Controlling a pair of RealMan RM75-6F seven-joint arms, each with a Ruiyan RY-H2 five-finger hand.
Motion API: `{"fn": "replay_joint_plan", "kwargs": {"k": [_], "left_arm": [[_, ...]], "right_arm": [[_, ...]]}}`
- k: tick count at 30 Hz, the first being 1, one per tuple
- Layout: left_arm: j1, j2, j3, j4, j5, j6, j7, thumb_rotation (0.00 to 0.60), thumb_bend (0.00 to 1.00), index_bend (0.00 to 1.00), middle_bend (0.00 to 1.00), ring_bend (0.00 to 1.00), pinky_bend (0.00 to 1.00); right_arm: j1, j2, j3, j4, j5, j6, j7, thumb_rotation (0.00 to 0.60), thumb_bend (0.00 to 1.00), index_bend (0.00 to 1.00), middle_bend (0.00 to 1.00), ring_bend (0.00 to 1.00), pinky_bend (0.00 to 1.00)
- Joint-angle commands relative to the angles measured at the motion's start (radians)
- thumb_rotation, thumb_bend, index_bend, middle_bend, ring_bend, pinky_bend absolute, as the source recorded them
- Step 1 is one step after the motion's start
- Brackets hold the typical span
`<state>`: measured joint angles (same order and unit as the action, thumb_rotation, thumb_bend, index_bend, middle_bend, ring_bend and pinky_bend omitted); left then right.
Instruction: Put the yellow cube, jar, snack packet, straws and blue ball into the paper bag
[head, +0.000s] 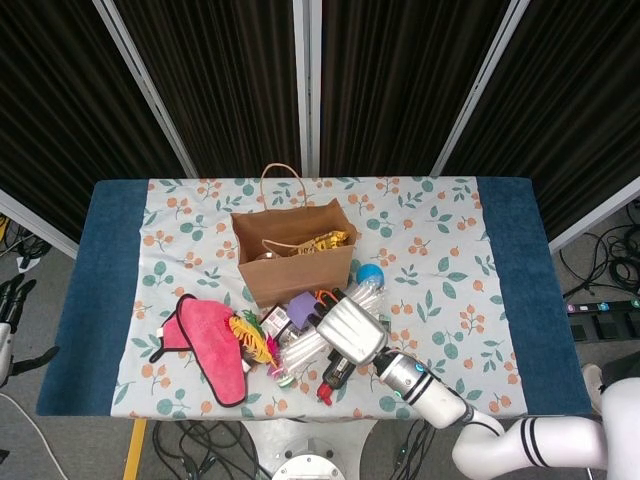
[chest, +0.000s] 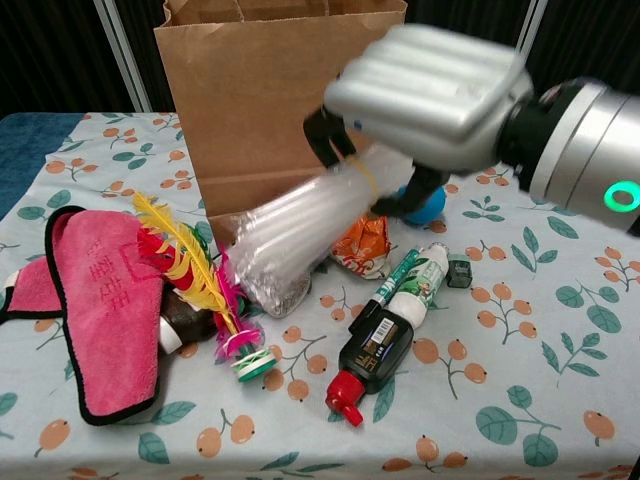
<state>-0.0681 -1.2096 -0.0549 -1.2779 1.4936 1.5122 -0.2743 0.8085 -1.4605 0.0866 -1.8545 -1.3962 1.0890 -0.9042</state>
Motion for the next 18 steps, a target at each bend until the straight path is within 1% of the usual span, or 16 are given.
{"fn": "replay_joint_plan", "kwargs": {"k": [1, 5, 9, 10, 13, 18], "left_arm": [[-0.003, 0.001, 0.001, -0.007, 0.003, -0.004, 0.007, 0.600, 0.10, 0.08, 0.14, 0.06, 0.20], [-0.008, 0.002, 0.003, -0.020, 0.010, -0.005, 0.019, 0.600, 0.10, 0.08, 0.14, 0.06, 0.20], [-0.011, 0.008, 0.002, -0.032, 0.012, -0.005, 0.027, 0.600, 0.10, 0.08, 0.14, 0.06, 0.20], [-0.012, 0.010, 0.001, -0.035, 0.012, -0.006, 0.028, 0.600, 0.10, 0.08, 0.14, 0.06, 0.20], [-0.015, 0.015, 0.000, -0.040, 0.013, -0.007, 0.031, 0.600, 0.10, 0.08, 0.14, 0.06, 0.20], [-0.015, 0.020, -0.003, -0.048, 0.010, -0.005, 0.032, 0.600, 0.10, 0.08, 0.14, 0.06, 0.20]], "right_arm": [[-0.001, 0.145, 0.098, -0.184, -0.044, 0.076, -0.071, 0.600, 0.15, 0.54, 0.47, 0.34, 0.44], [0.021, 0.224, 0.192, -0.280, -0.025, 0.095, -0.126, 0.600, 0.15, 0.54, 0.47, 0.34, 0.44], [0.060, 0.273, 0.289, -0.314, 0.026, 0.101, -0.172, 0.600, 0.15, 0.54, 0.48, 0.35, 0.45], [0.077, 0.282, 0.320, -0.308, 0.049, 0.099, -0.185, 0.600, 0.15, 0.54, 0.48, 0.36, 0.45], [0.135, 0.293, 0.385, -0.252, 0.114, 0.082, -0.230, 0.600, 0.15, 0.55, 0.48, 0.36, 0.45], [0.238, 0.259, 0.437, -0.107, 0.221, 0.061, -0.317, 0.600, 0.15, 0.55, 0.48, 0.36, 0.45]]}}
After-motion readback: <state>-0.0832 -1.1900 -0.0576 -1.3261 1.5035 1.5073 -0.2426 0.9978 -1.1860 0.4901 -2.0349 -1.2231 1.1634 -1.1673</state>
